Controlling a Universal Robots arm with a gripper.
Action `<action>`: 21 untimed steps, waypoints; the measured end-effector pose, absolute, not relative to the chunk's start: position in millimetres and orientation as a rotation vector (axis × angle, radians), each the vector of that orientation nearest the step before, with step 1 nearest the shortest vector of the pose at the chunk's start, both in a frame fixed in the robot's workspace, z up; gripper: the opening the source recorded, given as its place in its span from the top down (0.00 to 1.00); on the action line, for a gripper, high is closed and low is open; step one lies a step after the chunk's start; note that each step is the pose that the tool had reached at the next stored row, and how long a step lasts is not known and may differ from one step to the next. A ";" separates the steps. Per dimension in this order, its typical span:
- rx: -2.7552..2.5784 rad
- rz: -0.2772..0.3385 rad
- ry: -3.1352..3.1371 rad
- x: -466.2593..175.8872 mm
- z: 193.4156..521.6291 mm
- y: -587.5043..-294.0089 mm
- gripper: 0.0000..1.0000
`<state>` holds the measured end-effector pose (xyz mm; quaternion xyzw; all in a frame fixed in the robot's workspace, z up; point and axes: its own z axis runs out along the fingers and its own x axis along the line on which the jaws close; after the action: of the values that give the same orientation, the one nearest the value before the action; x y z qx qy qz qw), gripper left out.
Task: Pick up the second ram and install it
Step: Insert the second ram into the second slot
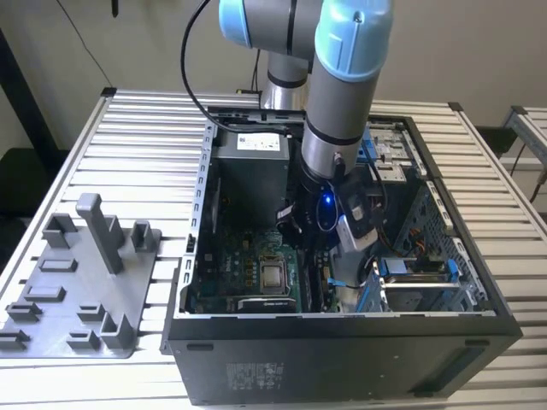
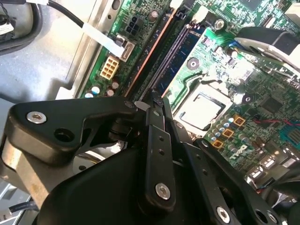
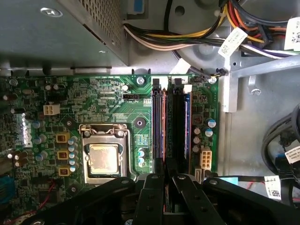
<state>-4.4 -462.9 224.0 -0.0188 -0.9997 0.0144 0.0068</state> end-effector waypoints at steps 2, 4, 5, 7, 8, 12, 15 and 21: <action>-0.059 0.046 -3.127 -4.3 222.7 -462.8 0.86; -0.059 0.046 -3.127 -4.4 222.1 -462.7 0.86; -0.059 0.046 -3.127 -4.4 221.8 -462.6 0.86; -0.059 0.048 -3.127 -4.3 221.7 -462.6 0.86; -0.057 0.049 -3.127 -4.3 221.7 -462.5 0.86; -0.054 0.050 -3.127 -5.0 221.7 -462.6 0.86; -0.053 0.050 -3.128 -6.0 221.7 -462.6 0.86; -0.031 0.050 -3.128 -8.4 221.7 -462.6 0.86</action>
<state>-8.4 -462.6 221.7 -0.0100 -0.9998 0.0161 0.0065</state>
